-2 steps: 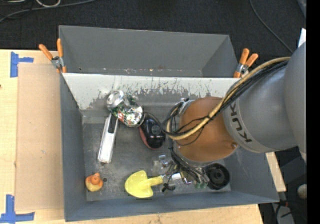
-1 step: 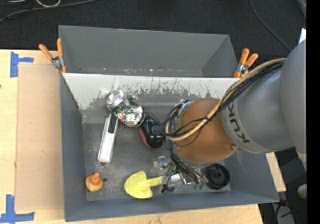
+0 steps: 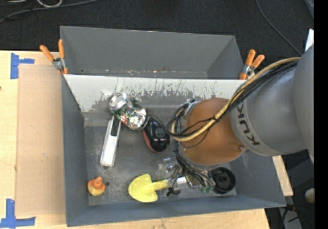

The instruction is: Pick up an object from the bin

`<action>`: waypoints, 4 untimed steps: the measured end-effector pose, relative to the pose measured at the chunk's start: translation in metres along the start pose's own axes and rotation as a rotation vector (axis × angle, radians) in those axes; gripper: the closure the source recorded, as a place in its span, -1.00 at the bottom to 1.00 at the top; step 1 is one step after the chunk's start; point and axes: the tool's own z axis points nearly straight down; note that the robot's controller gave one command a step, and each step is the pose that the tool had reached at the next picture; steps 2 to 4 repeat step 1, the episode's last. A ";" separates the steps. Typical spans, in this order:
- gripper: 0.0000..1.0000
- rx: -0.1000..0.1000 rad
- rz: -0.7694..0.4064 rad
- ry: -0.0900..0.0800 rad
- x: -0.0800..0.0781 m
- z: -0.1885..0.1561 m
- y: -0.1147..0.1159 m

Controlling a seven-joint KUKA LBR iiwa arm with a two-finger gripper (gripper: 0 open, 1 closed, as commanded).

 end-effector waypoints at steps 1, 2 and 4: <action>1.00 0.000 0.004 -0.001 0.000 -0.081 0.001; 1.00 0.000 0.004 -0.001 0.000 -0.081 0.001; 1.00 0.000 0.004 -0.001 0.000 -0.081 0.001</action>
Offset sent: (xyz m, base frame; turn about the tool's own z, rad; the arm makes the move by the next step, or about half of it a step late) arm -0.0027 -0.0005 0.0465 0.0010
